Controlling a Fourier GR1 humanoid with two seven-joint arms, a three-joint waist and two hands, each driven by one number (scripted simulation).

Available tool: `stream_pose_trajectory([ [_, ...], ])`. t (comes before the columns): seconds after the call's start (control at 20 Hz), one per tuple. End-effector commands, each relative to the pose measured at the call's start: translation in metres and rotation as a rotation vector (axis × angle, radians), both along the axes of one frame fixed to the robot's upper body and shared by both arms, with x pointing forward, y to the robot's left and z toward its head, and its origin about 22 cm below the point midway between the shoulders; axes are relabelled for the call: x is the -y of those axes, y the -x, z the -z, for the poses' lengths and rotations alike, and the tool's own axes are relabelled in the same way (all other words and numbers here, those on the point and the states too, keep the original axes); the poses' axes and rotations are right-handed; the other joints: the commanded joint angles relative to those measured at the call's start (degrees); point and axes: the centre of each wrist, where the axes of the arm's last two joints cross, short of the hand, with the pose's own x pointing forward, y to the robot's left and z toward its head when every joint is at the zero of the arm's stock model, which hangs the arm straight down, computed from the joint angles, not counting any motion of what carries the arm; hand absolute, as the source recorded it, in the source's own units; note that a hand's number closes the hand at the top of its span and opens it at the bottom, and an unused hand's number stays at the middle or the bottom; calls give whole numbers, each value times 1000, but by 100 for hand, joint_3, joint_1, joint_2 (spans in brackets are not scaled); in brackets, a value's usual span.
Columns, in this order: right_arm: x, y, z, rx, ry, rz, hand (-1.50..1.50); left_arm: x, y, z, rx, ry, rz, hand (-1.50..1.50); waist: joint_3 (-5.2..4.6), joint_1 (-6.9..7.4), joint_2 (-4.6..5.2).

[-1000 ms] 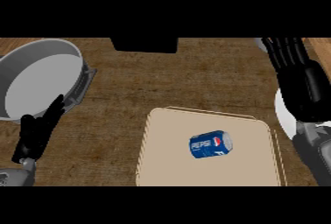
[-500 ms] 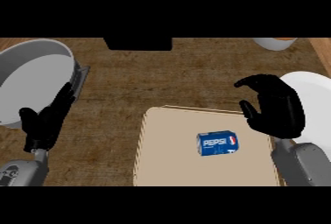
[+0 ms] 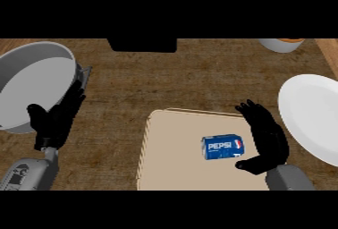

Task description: Pick the can from the tray and place it in the plate

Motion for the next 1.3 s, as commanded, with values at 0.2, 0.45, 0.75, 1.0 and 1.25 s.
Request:
stream_pose_trajectory([
  [0.2, 31, -17, 28, 103, 150, -88, -150, 7, -18, 0, -14, -15, -14, 0, -25, -95, -43],
  [0.45, 40, -22, 25, 122, 239, -139, -150, 0, -3, 1, -3, 13, -1, 0, -29, -83, -70],
  [0.75, 23, -29, 26, 137, 440, -236, -150, 11, -3, 1, -15, -21, -16, 0, -29, -76, -74],
  [1.0, 16, -37, 15, 169, 600, -222, -150, -6, -6, -1, -28, -8, -32, 0, -39, -167, -102],
  [1.25, 5, -38, 13, 167, 687, -268, -150, 4, 13, -6, -13, -13, -31, 0, -40, -161, -112],
])
